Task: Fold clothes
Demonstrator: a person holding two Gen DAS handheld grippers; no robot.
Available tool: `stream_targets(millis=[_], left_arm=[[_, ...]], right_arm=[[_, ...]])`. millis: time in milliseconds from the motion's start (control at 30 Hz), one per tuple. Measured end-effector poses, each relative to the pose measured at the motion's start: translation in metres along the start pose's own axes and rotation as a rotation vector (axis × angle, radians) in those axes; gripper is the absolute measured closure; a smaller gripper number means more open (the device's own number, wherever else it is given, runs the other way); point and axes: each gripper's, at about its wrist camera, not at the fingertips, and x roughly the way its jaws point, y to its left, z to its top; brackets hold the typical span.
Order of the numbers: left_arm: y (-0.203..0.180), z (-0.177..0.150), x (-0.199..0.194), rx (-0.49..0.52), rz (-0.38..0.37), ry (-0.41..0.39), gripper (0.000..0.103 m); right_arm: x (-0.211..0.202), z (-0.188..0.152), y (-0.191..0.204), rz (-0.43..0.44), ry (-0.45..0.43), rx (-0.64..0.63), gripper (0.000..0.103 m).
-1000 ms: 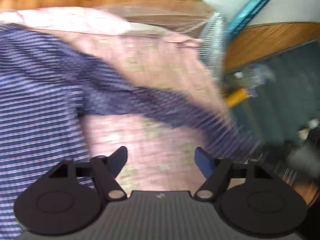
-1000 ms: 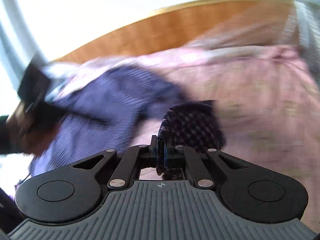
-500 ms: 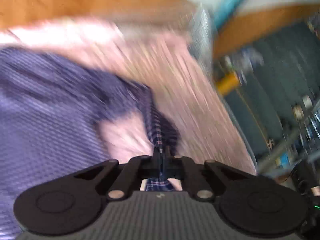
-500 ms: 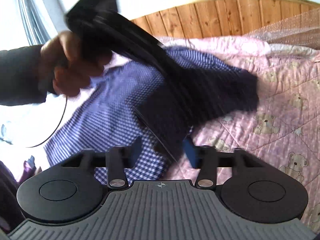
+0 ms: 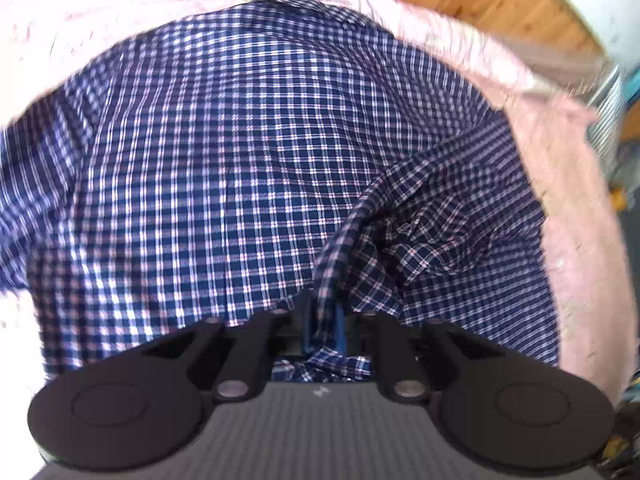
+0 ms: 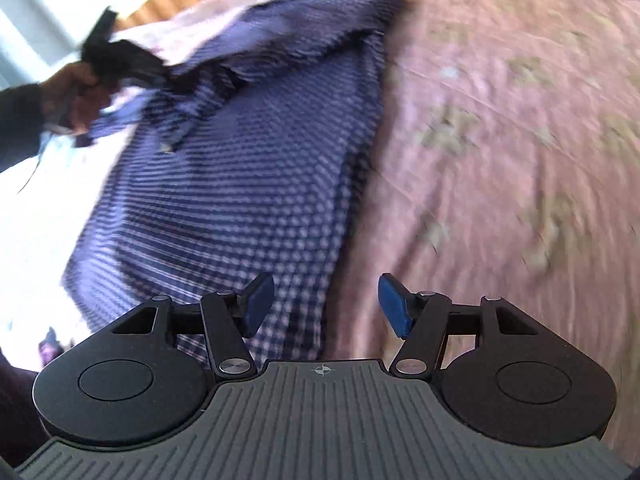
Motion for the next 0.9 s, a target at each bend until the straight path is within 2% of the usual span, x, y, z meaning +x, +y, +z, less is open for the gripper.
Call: stream_targets(millis=[133, 267, 300, 400, 433, 533, 567, 633, 667, 833, 900], left_arm=[[0.024, -0.019, -0.004, -0.076, -0.05, -0.069, 0.053], [0.041, -0.04, -0.009, -0.128, -0.085, -0.14, 0.049], [0.039, -0.045, -0.009, -0.091, -0.075, -0.139, 0.047], [0.026, -0.052, -0.014, 0.081, 0.067, -0.174, 0.039], [0.024, -0.051, -0.015, 0.119, 0.06, -0.182, 0.038], [0.023, -0.034, -0.015, 0.191, -0.087, -0.13, 0.037], [0.027, -0.032, -0.019, 0.2, -0.08, -0.134, 0.037], [0.035, -0.032, -0.028, 0.212, -0.037, -0.154, 0.028], [0.04, -0.037, -0.029, 0.199, -0.044, -0.153, 0.023], [0.066, -0.065, -0.028, 0.11, -0.113, -0.136, 0.025], [0.052, -0.071, -0.019, 0.178, -0.129, -0.136, 0.033]], right_arm=[[-0.011, -0.027, 0.018, -0.086, -0.033, 0.09, 0.038], [-0.021, -0.048, 0.042, -0.187, -0.099, 0.148, 0.034], [-0.023, -0.053, 0.047, -0.206, -0.115, 0.166, 0.033], [-0.027, -0.063, 0.06, -0.25, -0.145, 0.212, 0.033], [-0.028, -0.065, 0.064, -0.264, -0.154, 0.224, 0.033], [-0.032, -0.059, 0.078, -0.3, -0.18, 0.201, 0.033], [-0.031, -0.054, 0.084, -0.3, -0.184, 0.178, 0.033], [-0.026, -0.041, 0.097, -0.288, -0.19, 0.121, 0.033], [-0.023, -0.036, 0.105, -0.281, -0.196, 0.09, 0.033], [-0.004, -0.022, 0.131, -0.234, -0.203, 0.059, 0.033], [0.001, -0.024, 0.135, -0.228, -0.19, 0.079, 0.033]])
